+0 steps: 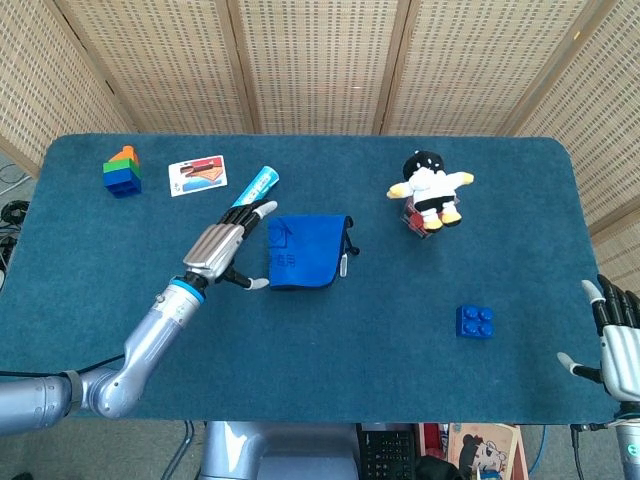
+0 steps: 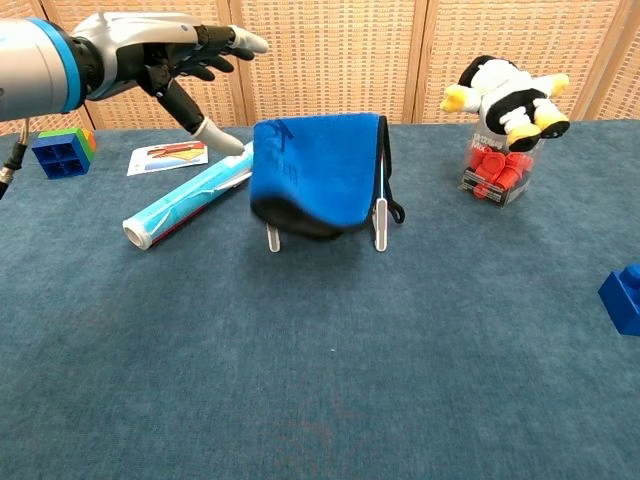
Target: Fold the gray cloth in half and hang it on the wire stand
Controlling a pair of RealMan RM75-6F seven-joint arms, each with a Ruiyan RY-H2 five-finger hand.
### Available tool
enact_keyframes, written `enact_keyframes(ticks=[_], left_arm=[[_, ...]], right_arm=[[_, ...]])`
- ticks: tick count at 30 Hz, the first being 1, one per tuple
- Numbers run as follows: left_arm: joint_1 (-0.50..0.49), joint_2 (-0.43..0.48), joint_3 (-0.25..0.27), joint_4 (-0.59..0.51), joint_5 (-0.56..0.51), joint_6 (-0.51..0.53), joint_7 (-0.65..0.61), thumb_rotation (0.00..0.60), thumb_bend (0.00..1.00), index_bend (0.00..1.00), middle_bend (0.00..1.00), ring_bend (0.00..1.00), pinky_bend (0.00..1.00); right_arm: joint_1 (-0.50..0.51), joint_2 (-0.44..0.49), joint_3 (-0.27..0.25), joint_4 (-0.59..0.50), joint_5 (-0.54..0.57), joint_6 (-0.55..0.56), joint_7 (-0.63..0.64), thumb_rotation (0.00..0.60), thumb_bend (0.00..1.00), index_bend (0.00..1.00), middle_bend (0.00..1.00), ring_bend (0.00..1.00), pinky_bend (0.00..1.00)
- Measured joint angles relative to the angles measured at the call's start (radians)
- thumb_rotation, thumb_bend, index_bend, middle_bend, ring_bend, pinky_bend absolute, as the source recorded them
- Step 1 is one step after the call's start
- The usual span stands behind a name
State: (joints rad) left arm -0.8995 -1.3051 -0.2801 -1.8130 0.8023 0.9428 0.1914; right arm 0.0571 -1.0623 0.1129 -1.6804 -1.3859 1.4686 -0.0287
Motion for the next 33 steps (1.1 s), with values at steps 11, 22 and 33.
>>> enact_keyframes(ticks=[11, 22, 33], left_arm=[[0.105, 0.11, 0.055, -0.054, 0.181, 0.085, -0.026, 0.6, 0.12, 0.0, 0.0, 0.0, 0.0], [0.288, 0.204, 0.155, -0.089, 0.365, 0.263, -0.065, 0.6, 0.12, 0.0, 0.0, 0.0, 0.0], [0.554, 0.245, 0.299, -0.086, 0.514, 0.575, 0.016, 0.6, 0.13, 0.0, 0.0, 0.0, 0.0]], right_arm=[[-0.001, -0.001, -0.008, -0.01, -0.02, 0.006, -0.009, 0.6, 0.0, 0.0, 0.0, 0.0, 0.0], [-0.01, 0.004, -0.021, -0.032, -0.062, 0.034, -0.013, 0.6, 0.0, 0.0, 0.0, 0.0, 0.0], [-0.029, 0.006, -0.038, -0.068, -0.11, 0.077, -0.051, 0.6, 0.0, 0.0, 0.0, 0.0, 0.0]])
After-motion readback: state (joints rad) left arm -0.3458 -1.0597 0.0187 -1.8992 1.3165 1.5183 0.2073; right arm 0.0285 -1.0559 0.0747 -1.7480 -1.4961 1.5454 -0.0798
